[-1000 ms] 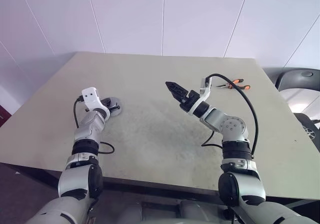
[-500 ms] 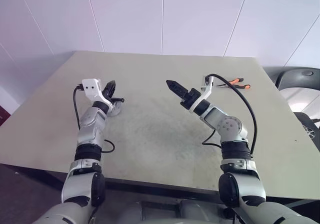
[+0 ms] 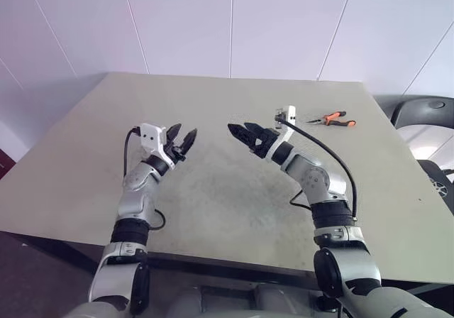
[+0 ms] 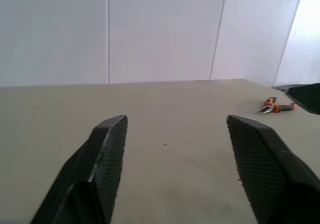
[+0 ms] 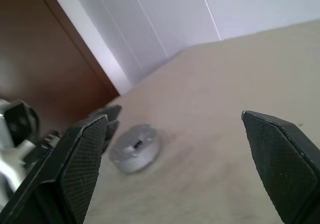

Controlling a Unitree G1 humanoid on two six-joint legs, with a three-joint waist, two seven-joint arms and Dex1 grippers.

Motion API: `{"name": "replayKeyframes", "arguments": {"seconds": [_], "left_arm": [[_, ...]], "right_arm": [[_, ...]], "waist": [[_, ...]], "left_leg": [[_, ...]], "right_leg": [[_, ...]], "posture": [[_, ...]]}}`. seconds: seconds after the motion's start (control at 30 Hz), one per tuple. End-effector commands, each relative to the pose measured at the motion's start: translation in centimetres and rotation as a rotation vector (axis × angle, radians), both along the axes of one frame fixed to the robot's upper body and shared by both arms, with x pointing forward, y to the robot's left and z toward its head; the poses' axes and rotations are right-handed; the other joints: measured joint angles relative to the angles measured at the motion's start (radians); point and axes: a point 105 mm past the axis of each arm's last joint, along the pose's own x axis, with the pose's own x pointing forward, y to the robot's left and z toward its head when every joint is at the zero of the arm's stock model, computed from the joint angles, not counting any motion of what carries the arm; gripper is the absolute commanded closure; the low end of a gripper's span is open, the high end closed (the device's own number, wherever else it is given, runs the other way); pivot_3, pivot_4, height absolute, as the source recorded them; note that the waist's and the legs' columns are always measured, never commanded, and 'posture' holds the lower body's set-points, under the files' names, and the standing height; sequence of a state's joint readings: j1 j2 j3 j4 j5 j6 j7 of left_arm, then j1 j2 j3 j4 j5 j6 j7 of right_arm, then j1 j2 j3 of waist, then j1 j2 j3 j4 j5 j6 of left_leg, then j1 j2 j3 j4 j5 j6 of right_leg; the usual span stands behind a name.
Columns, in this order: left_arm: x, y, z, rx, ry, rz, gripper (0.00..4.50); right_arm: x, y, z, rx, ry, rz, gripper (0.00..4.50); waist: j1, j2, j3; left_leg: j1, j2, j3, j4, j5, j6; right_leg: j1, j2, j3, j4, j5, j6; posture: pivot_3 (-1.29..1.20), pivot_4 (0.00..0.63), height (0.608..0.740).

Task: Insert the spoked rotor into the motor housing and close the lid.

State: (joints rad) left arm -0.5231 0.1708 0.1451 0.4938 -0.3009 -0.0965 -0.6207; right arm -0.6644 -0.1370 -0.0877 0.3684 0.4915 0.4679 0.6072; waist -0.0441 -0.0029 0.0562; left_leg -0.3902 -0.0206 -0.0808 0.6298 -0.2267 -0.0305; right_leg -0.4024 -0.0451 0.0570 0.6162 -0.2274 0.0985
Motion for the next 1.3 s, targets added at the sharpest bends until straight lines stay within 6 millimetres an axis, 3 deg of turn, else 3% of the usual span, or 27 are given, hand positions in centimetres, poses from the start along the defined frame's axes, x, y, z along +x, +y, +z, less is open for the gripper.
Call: {"name": "replayKeyframes", "arguments": {"seconds": [0.03,0.3,0.9,1.0,1.17,1.2,1.27,1.3], "left_arm": [[-0.4,-1.2,2.3,-0.016,-0.074,-0.074,0.05],[-1.7,-2.7,2.7,0.003,-0.071,-0.217,0.02],[-2.0,-2.2,2.0,0.047,-0.034,-0.239,0.02],[-1.9,-2.2,2.0,0.031,-0.028,-0.233,0.65],[-1.7,-2.3,2.0,0.033,-0.025,-0.225,2.37],[-1.6,-2.3,2.0,0.037,-0.023,-0.215,2.67],[-1.5,-2.3,2.0,0.03,-0.02,-0.207,2.6],[-1.5,-2.3,2.0,0.026,-0.02,-0.205,2.43]], "right_arm": [[0.2,0.2,0.7,-0.1,-0.109,-0.016,0.0],[0.8,-0.6,0.0,-0.296,-0.214,-0.06,0.0],[1.3,-2.0,0.2,-0.385,-0.308,-0.07,0.0],[1.2,-1.8,0.4,-0.37,-0.311,-0.062,0.65],[1.3,-1.7,0.2,-0.388,-0.306,-0.062,2.35],[1.4,-1.7,0.2,-0.387,-0.306,-0.069,2.35],[1.4,-1.7,0.4,-0.367,-0.3,-0.071,2.25],[1.4,-1.8,0.4,-0.359,-0.299,-0.071,1.97]], "waist": [[0.0,0.0,0.0],[-0.001,0.0,0.0],[-0.001,0.0,0.0],[-0.001,0.0,0.0],[-0.001,0.0,0.0],[-0.001,0.0,0.0],[-0.001,0.0,0.0],[-0.001,0.0,0.0]], "left_leg": [[0.0,0.0,0.0,0.0,0.0,0.0],[0.0,0.0,0.0,0.0,0.0,0.0],[0.002,0.0,0.0,0.0,0.0,0.0],[0.002,0.0,0.0,0.0,0.0,0.0],[0.003,0.0,0.0,0.0,0.0,0.0],[0.003,0.0,0.0,0.0,0.0,0.0],[0.004,0.0,0.0,0.0,0.0,0.0],[0.004,0.0,0.0,0.0,0.0,0.0]], "right_leg": [[0.0,0.0,0.0,0.0,0.0,0.0],[0.0,0.0,0.0,0.0,0.0,0.0],[0.001,0.0,0.0,0.001,-0.001,-0.002],[0.002,0.0,0.0,0.001,-0.001,-0.002],[0.003,0.0,0.0,0.001,-0.001,-0.003],[0.003,0.0,0.0,0.001,-0.002,-0.003],[0.003,0.0,0.0,0.001,-0.002,-0.003],[0.004,0.0,0.0,0.001,-0.002,-0.003]], "posture": [[0.0,0.0,0.74],[0.0,0.0,0.74],[0.0,0.0,0.74],[0.0,0.0,0.74],[0.0,0.0,0.74],[0.0,0.0,0.74],[0.0,0.0,0.74],[0.0,0.0,0.74]]}}
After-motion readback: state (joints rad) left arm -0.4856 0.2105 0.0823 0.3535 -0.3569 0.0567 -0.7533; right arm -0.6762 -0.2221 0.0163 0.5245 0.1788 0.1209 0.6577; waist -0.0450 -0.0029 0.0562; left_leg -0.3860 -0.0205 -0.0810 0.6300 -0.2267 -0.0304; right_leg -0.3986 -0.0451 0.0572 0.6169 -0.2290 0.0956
